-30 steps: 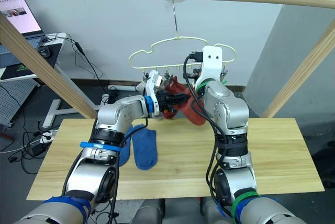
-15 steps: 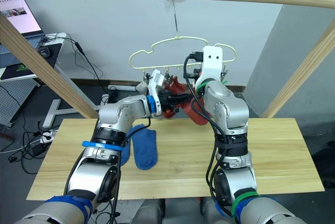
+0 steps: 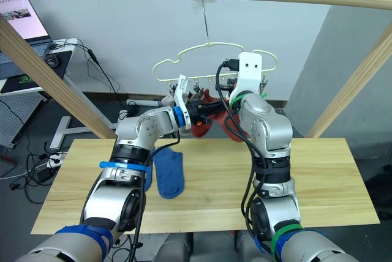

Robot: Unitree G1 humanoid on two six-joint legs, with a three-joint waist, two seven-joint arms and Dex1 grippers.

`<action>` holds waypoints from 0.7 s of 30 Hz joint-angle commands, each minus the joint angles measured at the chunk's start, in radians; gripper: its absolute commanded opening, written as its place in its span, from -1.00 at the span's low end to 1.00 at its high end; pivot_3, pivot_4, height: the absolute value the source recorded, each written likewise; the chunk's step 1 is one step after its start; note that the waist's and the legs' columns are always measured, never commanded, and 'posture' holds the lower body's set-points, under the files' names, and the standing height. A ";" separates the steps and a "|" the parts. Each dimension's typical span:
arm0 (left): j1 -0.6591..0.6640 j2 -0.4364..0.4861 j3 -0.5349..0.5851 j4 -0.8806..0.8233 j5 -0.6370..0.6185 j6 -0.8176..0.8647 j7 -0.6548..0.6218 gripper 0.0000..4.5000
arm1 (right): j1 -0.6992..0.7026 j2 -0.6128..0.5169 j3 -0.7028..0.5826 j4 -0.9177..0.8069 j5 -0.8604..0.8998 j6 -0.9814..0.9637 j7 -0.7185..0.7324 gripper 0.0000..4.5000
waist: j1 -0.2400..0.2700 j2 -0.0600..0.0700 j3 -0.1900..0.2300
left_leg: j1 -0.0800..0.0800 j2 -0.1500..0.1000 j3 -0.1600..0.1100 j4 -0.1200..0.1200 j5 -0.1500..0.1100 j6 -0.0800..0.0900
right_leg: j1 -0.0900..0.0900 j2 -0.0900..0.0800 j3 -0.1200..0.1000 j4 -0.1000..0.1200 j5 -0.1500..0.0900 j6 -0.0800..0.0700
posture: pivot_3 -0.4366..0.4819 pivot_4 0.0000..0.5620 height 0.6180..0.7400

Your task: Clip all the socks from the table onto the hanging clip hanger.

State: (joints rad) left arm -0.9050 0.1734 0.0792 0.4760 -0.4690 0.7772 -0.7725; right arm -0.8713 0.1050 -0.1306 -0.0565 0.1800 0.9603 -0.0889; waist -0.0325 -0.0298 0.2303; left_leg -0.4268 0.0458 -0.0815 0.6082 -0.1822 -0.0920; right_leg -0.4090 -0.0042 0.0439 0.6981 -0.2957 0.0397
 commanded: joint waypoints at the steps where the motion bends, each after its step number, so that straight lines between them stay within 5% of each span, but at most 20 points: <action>1: -0.020 0.004 0.007 -0.037 -0.009 -0.017 0.003 -1.00 | 0.000 0.001 0.004 -0.047 0.016 0.005 0.001 -0.84 | 0.000 0.000 0.000 | 0.000 0.000 0.000 0.000 0.000 0.000 | 0.000 0.000 0.000 0.000 0.000 0.000 | -0.01 -0.38 1.00; 13: -0.019 0.008 0.003 -0.048 -0.012 -0.005 0.003 -1.00 | 0.001 -0.004 0.007 -0.050 0.013 0.018 0.006 0.98 | 0.000 0.000 0.000 | 0.000 0.000 0.000 0.000 0.000 0.000 | 0.000 0.000 0.000 0.000 0.000 0.000 | 0.00 -0.37 1.00; 19: 0.041 0.060 -0.066 -0.132 0.013 0.011 -0.041 -1.00 | 0.012 -0.005 0.009 -0.074 0.022 0.036 0.013 0.98 | -0.001 0.000 0.000 | 0.000 0.000 0.000 0.000 0.000 0.000 | 0.000 0.000 0.000 0.000 0.000 0.000 | 0.01 -0.37 1.00; 21: 0.059 0.076 -0.070 -0.160 0.004 0.024 -0.048 -0.69 | 0.023 -0.009 0.011 -0.094 0.028 0.053 0.020 1.00 | 0.000 0.000 0.000 | 0.000 0.000 0.000 0.000 0.000 0.000 | 0.000 0.000 0.000 0.000 0.000 0.000 | 0.02 -0.37 1.00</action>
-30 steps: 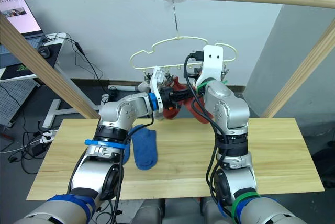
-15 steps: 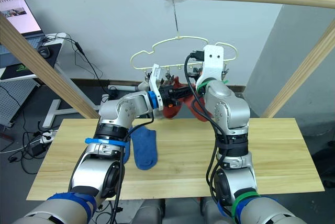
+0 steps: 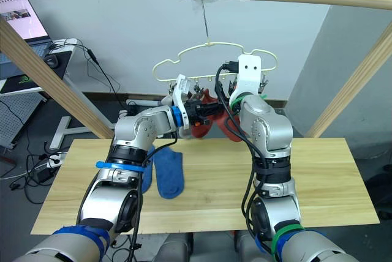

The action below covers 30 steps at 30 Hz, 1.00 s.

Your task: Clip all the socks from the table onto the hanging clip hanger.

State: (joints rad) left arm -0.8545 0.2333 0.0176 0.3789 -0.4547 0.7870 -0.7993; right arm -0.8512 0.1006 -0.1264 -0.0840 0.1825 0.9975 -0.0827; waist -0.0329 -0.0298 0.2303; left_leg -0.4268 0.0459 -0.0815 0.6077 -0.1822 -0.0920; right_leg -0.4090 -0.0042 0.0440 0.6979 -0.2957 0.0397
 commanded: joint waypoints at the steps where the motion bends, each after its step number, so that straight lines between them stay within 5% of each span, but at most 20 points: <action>1: 0.016 0.026 -0.011 -0.077 -0.011 0.015 -0.023 -0.58 | 0.012 -0.006 0.009 -0.080 0.028 0.027 0.019 1.00 | 0.000 0.000 0.000 | 0.000 0.000 0.000 0.000 0.000 0.000 | 0.000 0.000 0.000 0.000 0.000 0.000 | 0.03 -0.37 1.00; 7: 0.069 0.101 -0.027 -0.182 -0.016 0.032 -0.054 0.17 | 0.098 -0.025 0.044 -0.216 0.062 0.133 0.056 1.00 | 0.001 0.000 0.000 | 0.000 0.000 0.000 0.000 0.000 0.000 | 0.000 0.000 0.000 0.000 0.000 0.000 | 0.05 -0.35 1.00; 17: 0.161 0.246 -0.044 -0.385 -0.016 -0.074 -0.172 0.17 | 0.187 -0.043 0.061 -0.402 0.069 0.269 0.041 1.00 | 0.001 0.000 0.000 | 0.000 0.000 0.000 0.000 0.000 0.000 | 0.000 0.000 0.000 0.000 0.000 0.000 | 0.05 -0.33 1.00; 30: 0.023 0.409 -0.032 -0.361 -0.028 -0.189 -0.369 0.17 | 0.214 0.000 -0.009 -0.436 -0.014 0.237 -0.082 1.00 | 0.002 0.000 0.000 | 0.000 0.000 0.000 0.000 0.000 0.000 | 0.000 0.000 0.000 -0.001 0.000 0.000 | 0.08 -0.40 1.00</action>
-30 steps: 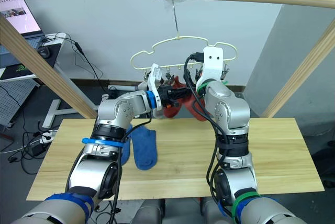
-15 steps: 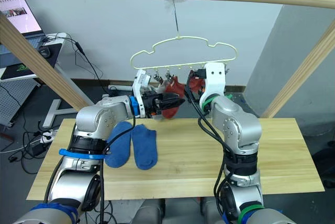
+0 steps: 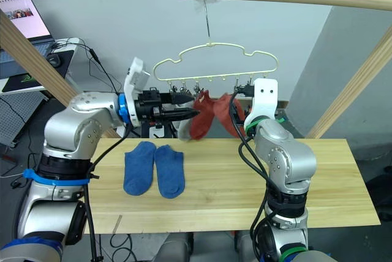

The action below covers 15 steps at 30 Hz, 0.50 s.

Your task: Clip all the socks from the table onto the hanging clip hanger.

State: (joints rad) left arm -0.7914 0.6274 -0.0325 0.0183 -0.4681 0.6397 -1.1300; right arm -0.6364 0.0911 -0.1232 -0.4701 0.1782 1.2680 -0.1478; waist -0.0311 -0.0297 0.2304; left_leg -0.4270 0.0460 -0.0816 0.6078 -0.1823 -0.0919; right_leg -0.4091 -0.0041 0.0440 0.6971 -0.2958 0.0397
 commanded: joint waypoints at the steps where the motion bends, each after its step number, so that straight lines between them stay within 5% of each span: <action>1: -0.051 0.018 0.017 0.005 -0.013 -0.052 -0.048 0.17 | -0.002 0.012 -0.014 -0.049 -0.013 -0.037 -0.020 1.00 | 0.000 0.000 0.000 | 0.000 0.000 0.000 0.000 0.000 0.000 | 0.000 0.000 0.000 0.000 0.000 0.000 | 0.08 -0.40 1.00; 4: -0.086 0.022 0.013 0.027 -0.009 -0.071 -0.070 0.17 | -0.007 0.013 -0.013 -0.047 -0.020 -0.049 -0.026 1.00 | 0.000 0.000 0.000 | 0.000 0.000 0.000 0.000 0.000 0.000 | 0.000 0.000 0.000 0.000 0.000 0.000 | 0.07 -0.42 1.00; 8: -0.110 0.025 0.009 0.056 0.005 -0.092 -0.082 0.18 | -0.012 0.014 -0.006 -0.039 -0.023 -0.059 -0.027 0.59 | 0.000 0.000 0.000 | 0.000 0.000 0.000 0.000 0.000 0.000 | 0.000 0.000 0.000 0.000 0.000 0.000 | 0.07 -0.44 1.00; 15: -0.112 0.025 0.007 0.075 0.027 -0.103 -0.060 0.18 | -0.027 0.014 -0.003 -0.015 -0.023 -0.078 -0.021 0.59 | 0.000 0.000 0.000 | 0.000 0.000 0.000 0.000 0.000 0.000 | 0.000 0.000 0.000 0.000 0.000 0.000 | 0.08 -0.45 1.00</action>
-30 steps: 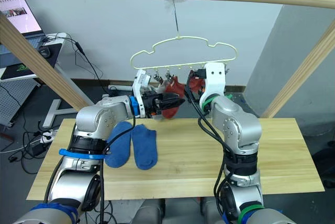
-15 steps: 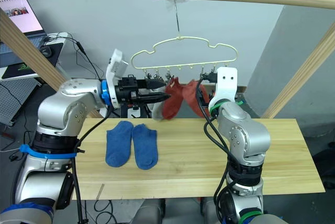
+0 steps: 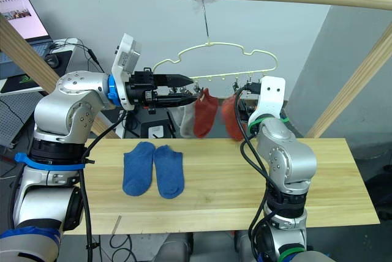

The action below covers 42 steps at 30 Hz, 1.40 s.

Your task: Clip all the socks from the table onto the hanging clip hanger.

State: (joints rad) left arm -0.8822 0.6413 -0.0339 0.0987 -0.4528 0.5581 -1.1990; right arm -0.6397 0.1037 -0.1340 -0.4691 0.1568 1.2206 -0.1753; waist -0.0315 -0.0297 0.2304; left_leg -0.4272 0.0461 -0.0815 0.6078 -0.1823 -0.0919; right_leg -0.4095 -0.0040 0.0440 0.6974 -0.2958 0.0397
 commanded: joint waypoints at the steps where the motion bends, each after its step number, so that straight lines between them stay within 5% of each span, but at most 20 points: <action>1: -0.019 0.008 0.011 -0.004 0.013 -0.020 0.019 0.18 | -0.029 0.000 0.008 -0.009 0.000 -0.035 0.008 0.59 | 0.000 0.000 0.000 | 0.000 0.000 0.000 0.000 0.000 0.000 | 0.000 0.000 0.000 0.000 0.000 0.000 | 0.08 -0.45 1.00; 12: 0.006 -0.001 0.020 -0.020 0.016 -0.005 0.079 0.18 | -0.081 -0.006 0.009 0.074 0.007 -0.082 0.033 0.59 | 0.002 0.000 0.000 | 0.000 0.000 0.000 0.000 0.000 0.000 | 0.000 0.000 0.000 0.000 0.000 0.000 | 0.12 -0.45 1.00; 16: 0.007 0.000 0.021 -0.019 0.013 -0.004 0.085 0.18 | -0.082 -0.003 0.012 0.078 0.005 -0.085 0.032 0.20 | 0.002 0.000 0.000 | 0.000 0.000 0.000 0.000 0.000 0.000 | 0.000 0.000 0.000 0.001 0.000 0.000 | 0.11 -0.45 1.00; 42: 0.022 0.000 0.024 -0.049 0.009 0.016 0.110 0.18 | -0.164 -0.115 -0.012 0.305 0.001 -0.238 0.084 0.20 | 0.002 0.000 0.000 | 0.000 0.000 0.000 0.000 0.000 0.000 | 0.000 0.000 0.000 0.001 0.000 0.000 | 0.15 -0.44 1.00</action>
State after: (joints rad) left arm -0.8548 0.6305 -0.0336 0.0906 -0.4321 0.5790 -1.0964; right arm -0.7770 -0.0032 -0.1433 -0.1486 0.1574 1.0091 -0.0959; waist -0.0291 -0.0297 0.2303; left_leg -0.4274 0.0460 -0.0815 0.6083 -0.1822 -0.0920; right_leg -0.4096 -0.0041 0.0439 0.6985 -0.2956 0.0393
